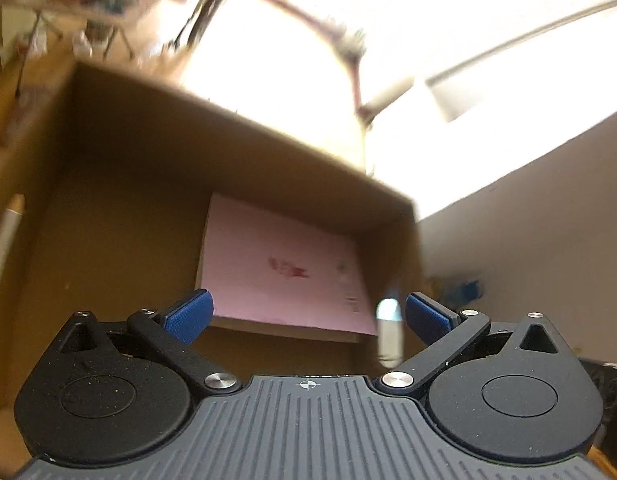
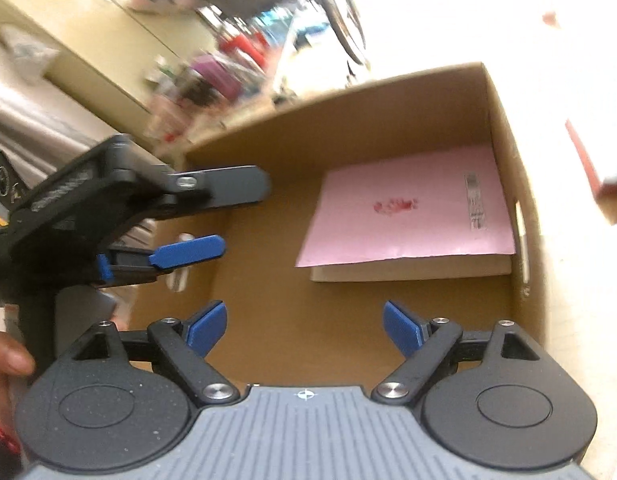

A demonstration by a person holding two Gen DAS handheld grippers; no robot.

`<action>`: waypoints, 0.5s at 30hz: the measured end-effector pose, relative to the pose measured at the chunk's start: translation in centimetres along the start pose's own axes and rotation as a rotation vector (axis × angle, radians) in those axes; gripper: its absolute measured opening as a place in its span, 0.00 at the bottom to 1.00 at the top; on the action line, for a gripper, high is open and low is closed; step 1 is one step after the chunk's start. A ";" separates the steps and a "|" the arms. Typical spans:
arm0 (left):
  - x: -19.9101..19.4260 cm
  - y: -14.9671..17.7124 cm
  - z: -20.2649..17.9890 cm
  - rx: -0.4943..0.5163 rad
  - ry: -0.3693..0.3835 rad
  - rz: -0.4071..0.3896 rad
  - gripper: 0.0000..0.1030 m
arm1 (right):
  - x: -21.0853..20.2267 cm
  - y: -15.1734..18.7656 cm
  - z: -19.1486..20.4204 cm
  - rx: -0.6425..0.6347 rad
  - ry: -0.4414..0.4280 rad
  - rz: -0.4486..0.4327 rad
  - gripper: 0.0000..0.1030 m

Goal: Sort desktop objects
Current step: 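Withdraw the right tool from the box toward the wet-wipes pack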

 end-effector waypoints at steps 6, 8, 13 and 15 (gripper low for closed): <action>-7.9 4.4 -4.1 0.072 -0.026 -0.209 1.00 | -4.3 4.0 1.5 -0.103 0.015 -0.170 0.94; -10.2 7.0 -4.2 0.083 -0.057 -0.280 1.00 | -5.7 5.7 1.8 -0.143 0.057 -0.230 0.97; -14.8 14.5 -3.3 0.094 -0.199 -0.396 1.00 | -7.9 10.4 1.5 -0.191 0.158 -0.261 1.00; -16.3 17.7 -2.2 0.093 -0.287 -0.428 1.00 | -7.7 11.6 1.0 -0.179 0.166 -0.246 1.00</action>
Point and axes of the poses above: each gripper's, at about its wrist camera, not at the fingertips, and x roughly the way its jaws point, z to its left, y to its underside, the point moved 10 cm from there along x, roughly the way its jaws point, and after that the axes turned 14 degrees about z, right-handed, at the moved point
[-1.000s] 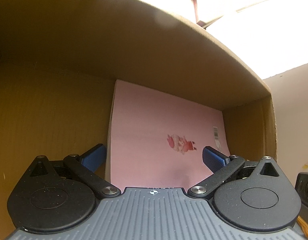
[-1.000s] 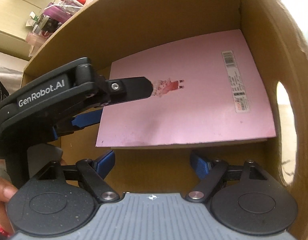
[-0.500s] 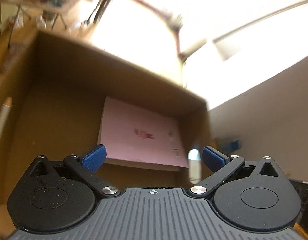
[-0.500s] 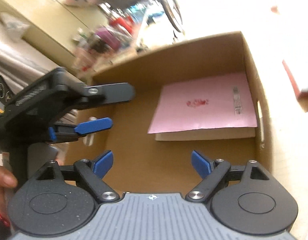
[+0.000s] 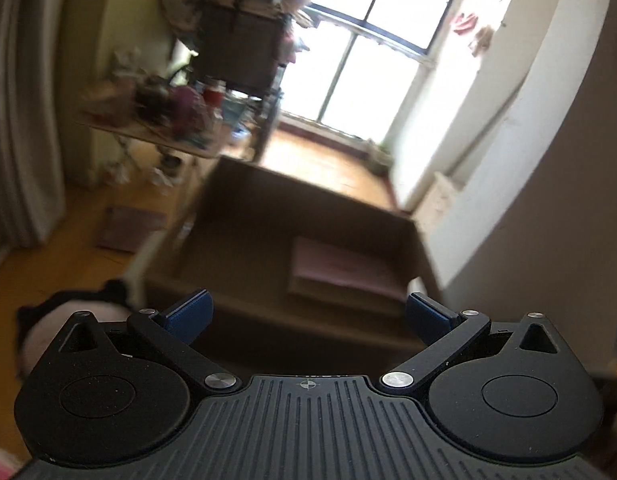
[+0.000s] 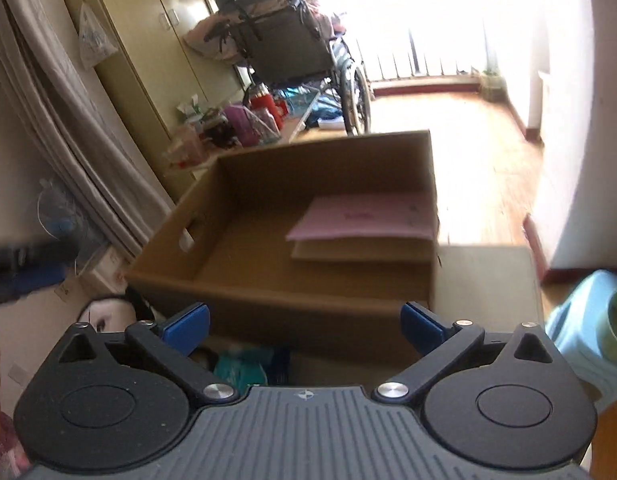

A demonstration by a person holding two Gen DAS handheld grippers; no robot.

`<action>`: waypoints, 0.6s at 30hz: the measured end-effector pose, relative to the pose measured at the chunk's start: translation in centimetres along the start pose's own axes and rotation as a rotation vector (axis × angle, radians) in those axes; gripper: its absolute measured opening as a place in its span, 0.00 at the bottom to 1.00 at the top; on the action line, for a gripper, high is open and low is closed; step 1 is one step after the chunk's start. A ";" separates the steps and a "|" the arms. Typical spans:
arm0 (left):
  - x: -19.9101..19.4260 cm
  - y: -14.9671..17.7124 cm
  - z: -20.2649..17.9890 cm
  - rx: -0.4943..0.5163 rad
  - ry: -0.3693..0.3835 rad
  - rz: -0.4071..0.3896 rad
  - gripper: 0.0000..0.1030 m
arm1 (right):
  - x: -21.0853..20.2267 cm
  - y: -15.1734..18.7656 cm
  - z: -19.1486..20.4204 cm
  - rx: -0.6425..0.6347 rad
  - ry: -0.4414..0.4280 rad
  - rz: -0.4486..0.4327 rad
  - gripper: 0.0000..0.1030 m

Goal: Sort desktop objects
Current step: 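Withdraw the right tool from the box toward the wet-wipes pack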

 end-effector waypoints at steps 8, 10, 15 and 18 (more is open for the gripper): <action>1.1 8.6 0.0 -0.001 -0.079 0.094 1.00 | 2.4 3.2 1.2 -0.032 -0.028 0.065 0.96; 1.8 9.8 -0.6 0.011 -0.067 0.118 1.00 | 3.6 4.1 1.6 -0.043 -0.040 0.096 0.92; 3.2 10.4 -1.5 0.037 -0.052 0.124 1.00 | 5.4 5.5 1.7 0.007 -0.089 0.186 0.78; 3.9 10.2 -2.0 0.072 -0.034 0.125 1.00 | 5.9 5.7 1.5 0.041 -0.129 0.211 0.71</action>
Point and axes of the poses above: each gripper's, at about its wrist camera, not at the fingertips, and x roughly the way its jaws point, z to its left, y to its underside, the point moved 10 cm from there along x, roughly the way its jaws point, and after that the axes turned 14 degrees about z, right-handed, at the moved point
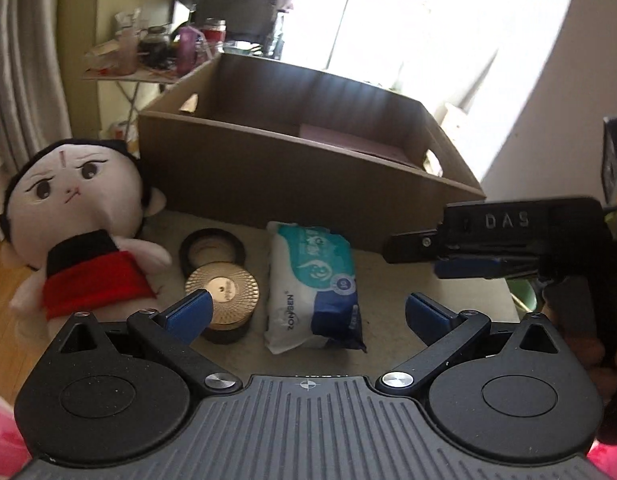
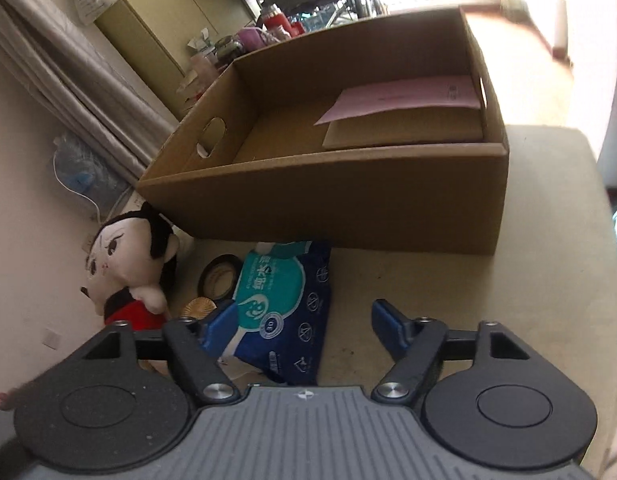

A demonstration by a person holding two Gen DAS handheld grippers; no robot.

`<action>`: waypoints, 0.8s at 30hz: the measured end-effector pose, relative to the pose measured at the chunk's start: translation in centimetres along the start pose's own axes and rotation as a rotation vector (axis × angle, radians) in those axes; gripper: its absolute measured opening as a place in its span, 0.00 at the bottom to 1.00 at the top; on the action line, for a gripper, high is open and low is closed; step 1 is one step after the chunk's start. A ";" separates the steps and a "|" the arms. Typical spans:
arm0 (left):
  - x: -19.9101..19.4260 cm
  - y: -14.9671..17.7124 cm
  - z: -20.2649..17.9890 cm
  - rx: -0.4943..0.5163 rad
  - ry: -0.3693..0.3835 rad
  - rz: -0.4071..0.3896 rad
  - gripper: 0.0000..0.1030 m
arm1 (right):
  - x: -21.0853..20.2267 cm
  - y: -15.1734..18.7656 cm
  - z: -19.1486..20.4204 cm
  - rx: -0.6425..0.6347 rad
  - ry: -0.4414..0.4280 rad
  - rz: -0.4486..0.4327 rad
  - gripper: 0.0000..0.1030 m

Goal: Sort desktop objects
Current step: 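Withdraw the right tool from the box toward the wet-wipes pack, then grasp the blue-and-white wet-wipes pack with the right gripper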

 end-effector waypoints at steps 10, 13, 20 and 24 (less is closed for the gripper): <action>2.6 1.0 -0.1 0.004 0.095 0.062 0.99 | 1.8 -1.1 0.7 -0.002 -0.022 0.049 0.63; 3.2 1.6 -0.2 0.020 0.106 0.080 0.99 | 2.1 -2.1 1.8 -0.082 -0.002 0.024 0.62; 3.9 2.3 -0.3 0.041 0.126 0.107 0.99 | 4.2 -3.7 5.7 -0.323 0.044 0.023 0.62; 4.0 2.5 0.0 0.039 0.130 0.121 0.99 | 6.0 -4.1 7.4 -0.424 0.062 0.050 0.62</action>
Point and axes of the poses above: each gripper's, at about its wrist camera, not at the fingertips, and x roughly the way its jaws point, z to its left, y to its underside, the point moved 10 cm from there along x, roughly the way its jaws point, and after that the axes turned 14 degrees about z, right-handed, at the moved point
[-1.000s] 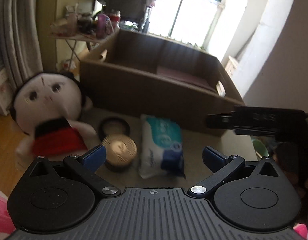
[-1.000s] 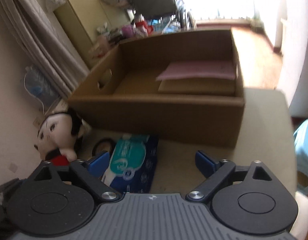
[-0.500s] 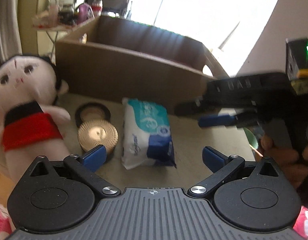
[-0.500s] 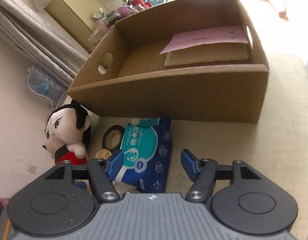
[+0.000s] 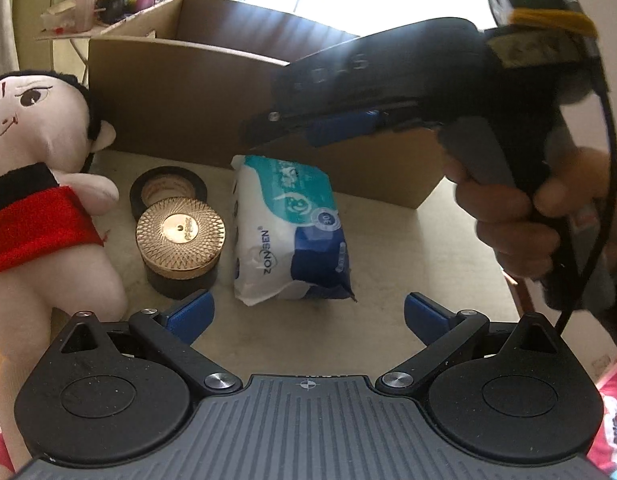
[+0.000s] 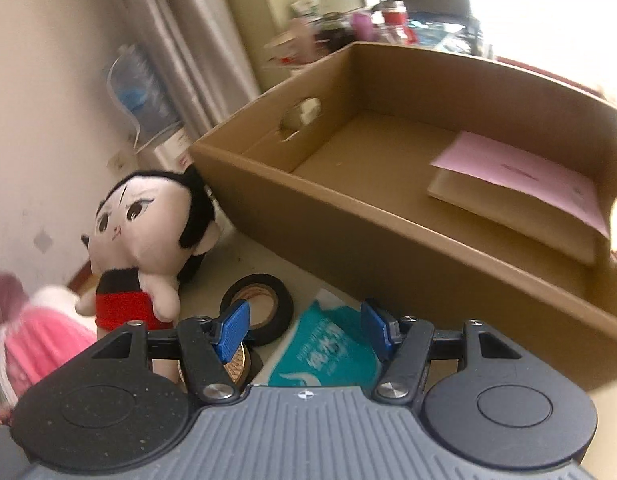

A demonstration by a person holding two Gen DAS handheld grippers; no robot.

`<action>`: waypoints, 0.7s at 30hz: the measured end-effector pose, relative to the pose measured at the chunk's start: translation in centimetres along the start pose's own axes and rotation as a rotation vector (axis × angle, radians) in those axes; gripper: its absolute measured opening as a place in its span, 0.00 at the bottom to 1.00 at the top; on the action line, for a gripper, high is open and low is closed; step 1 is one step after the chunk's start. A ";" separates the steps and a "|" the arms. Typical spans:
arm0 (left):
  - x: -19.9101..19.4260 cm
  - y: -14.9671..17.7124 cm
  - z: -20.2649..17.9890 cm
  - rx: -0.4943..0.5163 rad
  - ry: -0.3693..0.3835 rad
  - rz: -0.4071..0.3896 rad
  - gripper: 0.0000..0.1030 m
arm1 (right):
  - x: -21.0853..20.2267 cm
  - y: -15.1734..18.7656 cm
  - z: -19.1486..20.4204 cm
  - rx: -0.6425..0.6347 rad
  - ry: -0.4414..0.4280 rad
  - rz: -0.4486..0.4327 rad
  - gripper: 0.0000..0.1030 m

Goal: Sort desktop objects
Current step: 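Grasp the blue-and-white wet-wipes pack with the right gripper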

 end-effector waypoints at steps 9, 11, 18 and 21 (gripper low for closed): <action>0.1 0.5 0.3 -0.022 0.011 0.018 0.98 | 4.1 0.6 0.6 -0.096 0.022 0.139 0.63; 0.0 0.5 0.2 -0.024 0.017 0.017 0.98 | 3.9 1.1 0.6 -0.116 0.042 0.151 0.63; -0.1 1.2 -1.1 -0.005 0.023 0.026 0.98 | 2.7 3.4 -0.7 -0.035 -0.013 0.201 0.65; -0.1 1.3 -1.5 -0.011 0.034 0.032 0.98 | 2.1 4.3 -1.2 0.030 -0.053 0.213 0.65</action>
Point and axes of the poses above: each gripper's, at about its wrist camera, not at the fingertips, and x roughly the way its jaws point, z to its left, y to its underside, the point moved 10 cm from there along x, roughly the way its jaws point, and after that the axes turned 14 degrees about z, right-handed, at the moved point
